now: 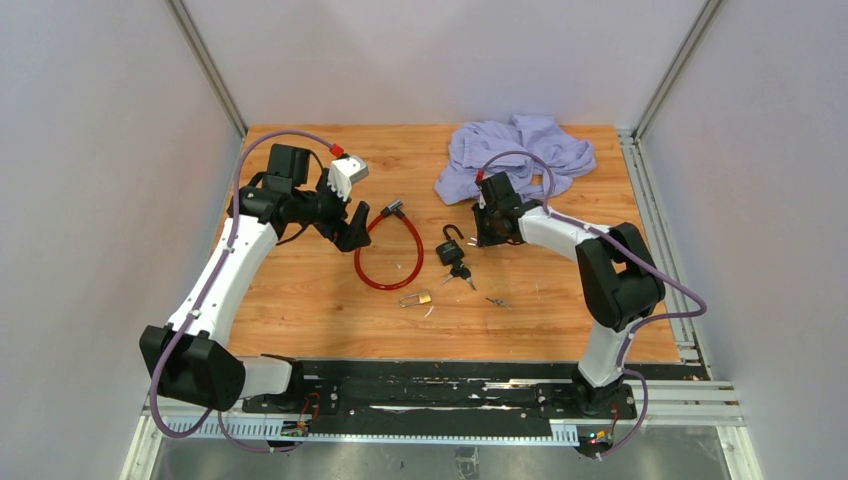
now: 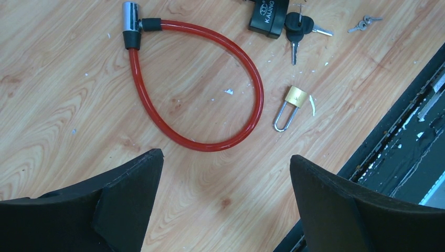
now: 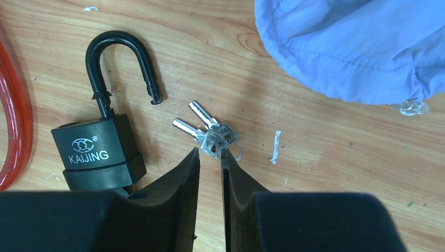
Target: Unlock with the key
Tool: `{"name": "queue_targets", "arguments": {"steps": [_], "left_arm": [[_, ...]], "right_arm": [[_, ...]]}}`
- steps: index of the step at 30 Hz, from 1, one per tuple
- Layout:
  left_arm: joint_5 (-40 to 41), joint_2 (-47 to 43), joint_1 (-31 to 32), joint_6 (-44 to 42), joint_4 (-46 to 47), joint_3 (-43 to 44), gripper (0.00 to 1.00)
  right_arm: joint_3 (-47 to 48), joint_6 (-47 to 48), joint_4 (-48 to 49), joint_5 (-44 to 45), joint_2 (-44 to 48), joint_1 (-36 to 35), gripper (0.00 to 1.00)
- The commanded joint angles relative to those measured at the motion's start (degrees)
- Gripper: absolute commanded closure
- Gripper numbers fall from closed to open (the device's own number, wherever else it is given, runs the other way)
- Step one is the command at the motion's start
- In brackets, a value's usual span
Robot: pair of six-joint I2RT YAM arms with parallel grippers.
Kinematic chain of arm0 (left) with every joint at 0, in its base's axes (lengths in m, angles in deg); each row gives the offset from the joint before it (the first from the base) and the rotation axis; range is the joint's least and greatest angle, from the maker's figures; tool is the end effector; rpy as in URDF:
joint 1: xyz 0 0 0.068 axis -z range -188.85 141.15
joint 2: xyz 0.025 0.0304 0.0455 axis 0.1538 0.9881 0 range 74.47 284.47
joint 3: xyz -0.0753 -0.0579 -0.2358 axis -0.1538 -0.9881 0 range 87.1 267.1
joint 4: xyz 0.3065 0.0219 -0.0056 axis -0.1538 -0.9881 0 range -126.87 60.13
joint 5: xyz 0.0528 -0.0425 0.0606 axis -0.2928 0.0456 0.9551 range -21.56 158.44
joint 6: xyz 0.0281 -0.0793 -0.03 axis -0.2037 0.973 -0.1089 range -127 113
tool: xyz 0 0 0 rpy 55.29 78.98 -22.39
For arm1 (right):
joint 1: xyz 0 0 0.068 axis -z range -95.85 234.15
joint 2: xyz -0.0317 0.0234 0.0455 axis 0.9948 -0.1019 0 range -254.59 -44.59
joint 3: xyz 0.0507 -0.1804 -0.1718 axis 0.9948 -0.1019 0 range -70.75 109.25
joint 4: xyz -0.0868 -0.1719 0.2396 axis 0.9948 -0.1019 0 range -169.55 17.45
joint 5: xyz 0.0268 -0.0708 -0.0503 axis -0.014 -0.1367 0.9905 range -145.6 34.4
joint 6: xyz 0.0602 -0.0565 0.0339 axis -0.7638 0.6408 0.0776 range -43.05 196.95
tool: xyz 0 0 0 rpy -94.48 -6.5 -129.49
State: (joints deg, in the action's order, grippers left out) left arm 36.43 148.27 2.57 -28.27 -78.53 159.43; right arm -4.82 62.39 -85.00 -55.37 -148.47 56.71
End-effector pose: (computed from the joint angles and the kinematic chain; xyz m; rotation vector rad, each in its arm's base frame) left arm 0.3223 -0.1081 0.2923 0.8929 2.1789 -0.5965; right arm 0.3951 0.2049 0.0997 -0.2761 2.4612 0.3150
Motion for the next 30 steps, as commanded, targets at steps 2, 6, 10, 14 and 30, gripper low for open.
{"name": "queue_targets", "arguments": {"steps": [2, 6, 10, 14, 30], "left_arm": [[-0.84, -0.86, -0.17, -0.78, -0.25, 0.97, 0.05], [-1.09, -0.76, -0.17, -0.45, -0.26, 0.99, 0.05], [-1.05, -0.85, -0.17, -0.43, -0.27, 0.89, 0.05], [-0.91, -0.94, -0.21, -0.56, -0.21, 0.9, 0.05], [-0.86, -0.76, -0.17, -0.63, -0.23, 1.0, 0.05]], "right_arm": [[0.76, 0.67, -1.58, 1.7, -0.38, 1.81, 0.8], [0.52, 0.97, -1.64, 1.4, -0.25, 2.19, 0.8], [0.63, 1.44, -1.76, 1.37, -1.17, 2.47, 0.8], [0.54, 1.48, -1.7, -0.09, -1.74, 2.48, 0.79], [-0.43, 0.49, -0.87, -3.47, -2.21, 2.42, 0.85]]}}
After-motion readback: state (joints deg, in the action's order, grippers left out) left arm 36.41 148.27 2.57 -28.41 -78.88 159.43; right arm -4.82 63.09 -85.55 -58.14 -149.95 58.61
